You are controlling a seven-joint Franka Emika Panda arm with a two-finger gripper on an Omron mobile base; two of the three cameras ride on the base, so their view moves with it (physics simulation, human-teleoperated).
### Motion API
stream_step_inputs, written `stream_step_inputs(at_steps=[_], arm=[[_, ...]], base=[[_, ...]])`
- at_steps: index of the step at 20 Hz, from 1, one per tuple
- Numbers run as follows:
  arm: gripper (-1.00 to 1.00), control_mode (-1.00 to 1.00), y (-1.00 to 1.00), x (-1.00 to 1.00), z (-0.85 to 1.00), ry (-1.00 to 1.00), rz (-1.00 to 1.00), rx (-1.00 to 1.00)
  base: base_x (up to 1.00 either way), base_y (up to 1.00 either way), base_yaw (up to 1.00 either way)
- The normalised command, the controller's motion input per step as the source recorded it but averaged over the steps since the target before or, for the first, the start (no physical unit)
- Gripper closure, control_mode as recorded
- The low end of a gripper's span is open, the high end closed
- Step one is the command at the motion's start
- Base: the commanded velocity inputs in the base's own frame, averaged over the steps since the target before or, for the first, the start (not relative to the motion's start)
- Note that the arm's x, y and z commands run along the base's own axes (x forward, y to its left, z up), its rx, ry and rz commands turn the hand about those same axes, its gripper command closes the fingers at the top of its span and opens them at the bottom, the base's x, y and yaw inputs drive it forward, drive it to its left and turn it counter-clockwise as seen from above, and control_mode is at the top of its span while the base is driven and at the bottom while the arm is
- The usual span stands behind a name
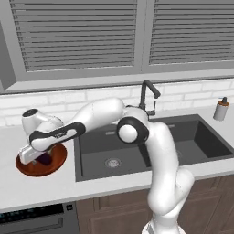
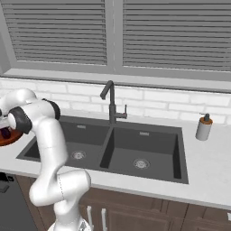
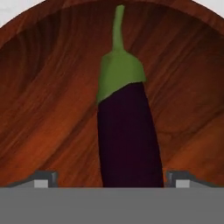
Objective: Pick the eggplant from the sink and place it in the bowl. Then pick the bowl and place it in the microwave. Then close the microwave door and press the start button.
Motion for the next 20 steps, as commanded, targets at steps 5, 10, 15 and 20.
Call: stream_step_inputs(at_steps=[5, 10, 15, 20], arm=[[-1.0, -1.0, -0.41, -0.17, 0.59, 0.0, -0.13, 0.04], [-1.0, -1.0, -0.74, -0.02, 0.42, 0.0, -0.15, 0.06], [-1.0, -1.0, -0.73, 0.0, 0.11, 0.0, -0.19, 0.16], [-1.0, -1.0, -0.46, 0.0, 0.0, 0.0, -0.23, 0.22]], base=[[0.0, 0.0, 0.0], [0.0, 0.0, 0.0], [0.0, 0.0, 0.0], [0.0, 0.0, 0.0]])
